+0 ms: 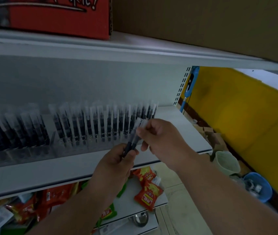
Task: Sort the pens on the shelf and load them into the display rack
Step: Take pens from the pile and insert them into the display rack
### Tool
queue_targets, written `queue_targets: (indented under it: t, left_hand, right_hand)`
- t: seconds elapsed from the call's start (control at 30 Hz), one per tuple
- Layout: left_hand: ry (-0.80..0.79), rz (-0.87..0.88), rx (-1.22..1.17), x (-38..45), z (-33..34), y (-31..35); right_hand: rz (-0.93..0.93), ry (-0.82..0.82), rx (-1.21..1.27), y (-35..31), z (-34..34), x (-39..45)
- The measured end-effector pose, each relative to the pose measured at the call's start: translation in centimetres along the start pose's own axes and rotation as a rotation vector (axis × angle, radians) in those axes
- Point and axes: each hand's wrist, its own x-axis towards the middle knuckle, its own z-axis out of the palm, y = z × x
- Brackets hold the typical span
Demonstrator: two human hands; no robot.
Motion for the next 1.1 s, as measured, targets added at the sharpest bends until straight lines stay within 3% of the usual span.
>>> queue_targets:
  t: [0.1,0.2,0.37,0.57,0.87,1.1]
  left_hand:
    - [0.051,-0.014,-0.036,0.1,-0.1,0.2]
    - [0.138,-0.035,-0.040,0.0,-1.0,0.1]
    - [0.139,-0.040,-0.041,-0.6,-1.1,0.1]
    - [0.159,-0.059,-0.065,-1.0,-1.2,0.0]
    - [0.185,-0.103,-0.106,-1.6,-1.8,-0.3]
    - [0.168,-0.102,-0.101,-1.8,-1.9,-0.9]
  right_hand:
    - [-0.023,0.086,0.069,0.4,-0.1,0.3]
    - [-0.067,0.316,0.109,0.1,-2.1,1.6]
    - [-0.313,0.506,-0.164,-0.2,-5.0,3.1]
    - [-0.477,0.520,-0.445,0.1,-5.7,4.1]
    - [-0.344,0.417,-0.522,0.4,-4.1,6.1]
    - [-0.264,0.434,-0.537,0.7,-4.8,6.7]
